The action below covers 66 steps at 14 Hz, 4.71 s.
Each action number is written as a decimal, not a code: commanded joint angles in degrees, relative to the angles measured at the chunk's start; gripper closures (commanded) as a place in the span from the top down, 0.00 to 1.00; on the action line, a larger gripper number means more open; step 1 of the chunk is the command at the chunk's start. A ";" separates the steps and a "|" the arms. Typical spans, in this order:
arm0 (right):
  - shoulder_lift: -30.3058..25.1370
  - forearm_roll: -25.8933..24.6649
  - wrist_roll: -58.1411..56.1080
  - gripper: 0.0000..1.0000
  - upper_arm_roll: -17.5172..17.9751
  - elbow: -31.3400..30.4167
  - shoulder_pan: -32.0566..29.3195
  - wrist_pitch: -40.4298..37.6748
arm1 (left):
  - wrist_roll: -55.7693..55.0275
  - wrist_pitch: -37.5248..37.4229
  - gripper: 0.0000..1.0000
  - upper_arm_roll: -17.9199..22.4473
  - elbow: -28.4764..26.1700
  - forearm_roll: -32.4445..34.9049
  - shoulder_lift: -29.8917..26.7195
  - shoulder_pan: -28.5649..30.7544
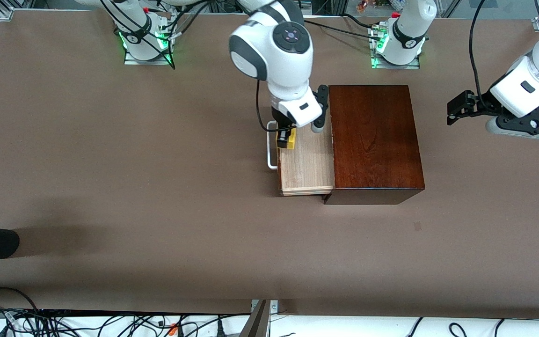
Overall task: Open drawer, take yellow block, close drawer
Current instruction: 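Carry the block away with the right gripper while the left gripper reaches the drawer, then push the drawer shut with the left gripper while the right gripper drops the block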
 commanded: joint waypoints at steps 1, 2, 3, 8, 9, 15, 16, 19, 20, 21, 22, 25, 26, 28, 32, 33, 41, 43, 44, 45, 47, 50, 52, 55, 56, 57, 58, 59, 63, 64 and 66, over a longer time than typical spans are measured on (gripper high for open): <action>-4.97 4.85 0.52 0.00 0.46 -0.47 -5.27 -3.79 | 0.81 -0.92 1.00 -1.61 1.92 -0.38 0.59 -0.51; -6.38 6.61 0.61 0.00 0.46 -0.56 -7.38 -5.29 | 0.81 -0.83 1.00 -2.58 2.01 -0.46 0.59 -0.51; -7.79 6.80 0.69 0.00 0.11 -0.65 -9.32 -6.95 | 0.81 -0.92 1.00 -4.06 2.01 -0.46 0.59 -0.51; -12.27 10.14 2.62 0.00 -10.67 -3.88 -14.44 -15.85 | 0.81 -0.31 1.00 -20.04 2.01 -0.29 3.21 -0.69; -13.94 10.23 3.15 0.00 -13.05 -6.77 -14.35 -15.33 | 0.89 0.30 1.00 -22.08 2.09 -0.03 3.74 -1.03; -20.17 10.94 3.07 0.00 -19.40 -27.22 -16.19 -2.62 | 8.87 6.02 1.00 -23.86 8.58 4.89 14.88 -16.47; -22.46 11.11 2.98 0.00 -19.40 -33.02 -17.85 1.77 | 10.11 6.20 1.00 -23.86 10.34 5.94 17.52 -18.86; -24.15 11.29 2.89 0.00 -19.23 -42.54 -22.07 8.39 | 16.41 10.31 1.00 -23.77 14.13 7.79 24.56 -23.96; -24.93 11.38 3.33 0.00 -19.14 -45.44 -23.21 10.24 | 19.76 12.07 1.00 -23.68 14.40 9.37 26.15 -25.11; -25.64 11.38 3.33 0.00 -19.14 -48.78 -24.36 12.95 | 22.75 13.48 1.00 -23.68 14.40 10.86 27.47 -25.73; -26.25 11.38 3.33 0.00 -19.05 -51.77 -25.50 15.50 | 25.56 14.10 1.00 -23.68 14.31 12.18 28.79 -26.52; -26.96 11.55 3.59 0.00 -18.79 -59.95 -27.61 24.29 | 32.26 14.46 1.00 -23.59 14.31 16.58 32.83 -27.32; -26.96 11.55 5.42 0.00 -18.61 -61.89 -27.79 26.75 | 32.27 14.98 1.00 -23.59 14.22 18.50 34.06 -27.32; -26.53 11.55 12.17 0.00 -16.77 -65.15 -28.32 31.15 | 31.66 18.31 1.00 -23.50 13.61 22.03 36.17 -27.49; -22.84 11.46 19.33 0.00 -15.98 -67.09 -28.32 37.40 | 31.30 19.82 1.00 -23.15 13.61 25.29 38.81 -27.49; -21.79 11.55 19.33 0.00 -15.98 -67.18 -28.41 38.37 | 31.30 19.91 1.00 -22.89 13.61 25.46 39.25 -27.32; -17.29 13.49 22.32 1.00 -15.62 -65.87 -28.50 43.57 | 31.83 15.09 1.00 -21.92 11.76 26.52 37.94 -25.91; -21.23 13.40 22.32 1.00 -15.54 -64.73 -28.59 38.85 | 32.01 12.45 1.00 -21.92 11.76 26.52 37.06 -25.12; -23.60 13.40 22.49 1.00 -15.54 -63.85 -28.67 35.17 | 32.09 11.22 1.00 -21.83 11.68 26.52 36.45 -25.12; -26.58 13.40 22.23 1.00 -15.54 -63.32 -29.54 32.08 | 32.10 9.81 1.00 -21.83 11.68 26.52 35.92 -25.03; -31.86 12.79 21.97 1.00 -15.54 -61.74 -31.39 27.15 | 32.36 7.70 1.00 -21.92 11.15 26.61 34.78 -23.81; -39.24 12.78 21.43 1.00 -14.40 -57.97 -32.28 19.26 | 32.36 6.90 1.00 -21.92 8.17 26.61 32.58 -21.61; -40.32 12.96 22.49 1.00 -13.51 -50.70 -32.71 8.82 | 32.36 6.73 1.00 -21.92 6.59 26.61 31.70 -20.82; -40.41 12.43 23.46 1.00 -13.69 -41.98 -33.33 -0.97 | 32.27 6.81 1.00 -22.01 4.30 26.61 30.91 -18.97; -40.50 11.91 23.46 1.00 -13.69 -39.87 -33.33 -2.73 | 32.27 6.81 1.00 -22.01 3.51 26.61 30.39 -18.53; -40.50 10.77 23.46 1.00 -13.78 -37.67 -33.33 -4.67 | 32.36 6.81 1.00 -22.01 2.28 26.61 29.60 -18.01; -40.32 9.72 23.55 1.00 -13.78 -35.91 -33.25 -6.16 | 32.36 6.81 1.00 -22.10 1.05 26.61 28.81 -17.39; -40.15 9.18 23.55 1.00 -13.69 -34.33 -33.16 -7.31 | 32.45 6.81 1.00 -22.10 -0.35 26.61 27.84 -16.69; -40.23 9.09 23.55 1.00 -13.60 -33.69 -32.98 -7.93 | 32.27 6.64 1.00 -22.10 -3.44 26.52 25.81 -14.84; -40.23 9.09 23.55 1.00 -13.78 -33.69 -33.07 -8.02 | 32.01 5.68 1.00 -22.10 -3.53 26.52 25.72 -14.66; -40.23 9.00 23.63 1.00 -14.04 -33.69 -33.07 -7.94 | 31.92 4.79 1.00 -22.10 -3.44 26.52 25.64 -13.70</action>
